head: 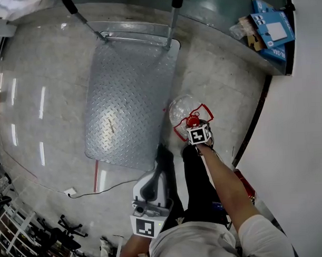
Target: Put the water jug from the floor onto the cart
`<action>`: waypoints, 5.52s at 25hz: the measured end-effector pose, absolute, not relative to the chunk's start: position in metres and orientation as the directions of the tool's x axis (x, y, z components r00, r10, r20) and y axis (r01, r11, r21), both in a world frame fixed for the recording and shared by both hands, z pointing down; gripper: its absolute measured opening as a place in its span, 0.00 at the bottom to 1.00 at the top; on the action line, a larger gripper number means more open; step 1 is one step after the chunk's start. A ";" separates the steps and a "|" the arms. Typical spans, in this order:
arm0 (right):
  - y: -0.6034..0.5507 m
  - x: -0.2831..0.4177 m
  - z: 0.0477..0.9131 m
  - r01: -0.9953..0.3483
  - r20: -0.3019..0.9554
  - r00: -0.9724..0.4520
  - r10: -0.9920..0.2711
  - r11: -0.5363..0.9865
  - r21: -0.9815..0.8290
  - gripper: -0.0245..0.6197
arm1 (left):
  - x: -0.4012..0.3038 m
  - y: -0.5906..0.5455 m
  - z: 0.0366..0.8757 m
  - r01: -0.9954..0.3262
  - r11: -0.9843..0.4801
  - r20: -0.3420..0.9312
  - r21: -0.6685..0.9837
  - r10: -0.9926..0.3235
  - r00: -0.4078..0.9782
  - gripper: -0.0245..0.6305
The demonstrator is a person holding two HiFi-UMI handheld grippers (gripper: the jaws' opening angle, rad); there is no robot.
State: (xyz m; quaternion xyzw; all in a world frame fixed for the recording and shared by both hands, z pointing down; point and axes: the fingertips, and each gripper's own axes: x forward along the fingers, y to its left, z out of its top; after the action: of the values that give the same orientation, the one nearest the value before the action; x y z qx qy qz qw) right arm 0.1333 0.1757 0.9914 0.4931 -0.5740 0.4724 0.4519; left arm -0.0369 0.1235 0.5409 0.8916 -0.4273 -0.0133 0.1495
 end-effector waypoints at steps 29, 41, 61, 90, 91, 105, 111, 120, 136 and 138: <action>0.124 0.005 0.741 -0.910 0.968 -0.213 -0.133 0.388 -0.147 0.50 | -0.161 0.100 0.407 -0.791 -0.582 -0.127 0.186 -0.813 0.568 0.04; 0.028 -0.031 0.747 -0.801 0.958 -0.256 -0.129 0.583 -0.135 0.50 | -0.150 0.032 0.397 -0.878 -0.445 -0.119 0.174 -0.895 0.430 0.04; -0.077 -0.037 0.771 -0.720 0.951 -0.279 -0.130 0.684 -0.117 0.50 | -0.142 -0.036 0.394 -0.944 -0.301 -0.083 0.135 -0.953 0.292 0.04; -0.097 -0.035 0.815 -0.742 0.955 -0.280 -0.102 0.654 -0.148 0.50 | -0.156 -0.063 0.427 -0.945 -0.278 -0.025 0.171 -0.960 0.278 0.04; -0.097 -0.035 0.815 -0.741 0.953 -0.284 -0.102 0.654 -0.151 0.50 | -0.154 -0.064 0.427 -0.944 -0.280 -0.029 0.172 -0.960 0.279 0.04; -0.090 -0.028 0.820 -0.735 0.959 -0.266 -0.099 0.665 -0.135 0.50 | -0.155 -0.056 0.426 -0.945 -0.269 -0.034 0.187 -0.963 0.267 0.04; -0.088 -0.023 0.816 -0.735 0.961 -0.258 -0.096 0.665 -0.131 0.50 | -0.156 -0.056 0.424 -0.943 -0.274 -0.042 0.187 -0.962 0.270 0.04; -0.089 -0.025 0.795 -0.743 0.952 -0.280 -0.122 0.656 -0.134 0.50 | -0.156 -0.054 0.421 -0.936 -0.289 -0.062 0.198 -0.957 0.282 0.04; -0.083 0.008 0.611 -0.878 0.735 -0.348 -0.583 0.477 -0.037 0.06 | -0.145 -0.040 0.386 -0.916 -0.374 -0.106 0.146 -0.926 0.362 0.04; -0.079 0.013 0.576 -0.893 0.666 -0.352 -0.658 0.449 -0.029 0.06 | -0.142 -0.036 0.379 -0.912 -0.386 -0.118 0.135 -0.921 0.372 0.04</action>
State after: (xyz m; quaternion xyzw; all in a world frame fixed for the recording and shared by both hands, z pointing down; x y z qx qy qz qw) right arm 0.0135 -0.0786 0.5758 0.4860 -0.7979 0.1985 0.2962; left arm -0.1424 -0.0364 0.3786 0.8280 -0.5535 -0.0871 0.0236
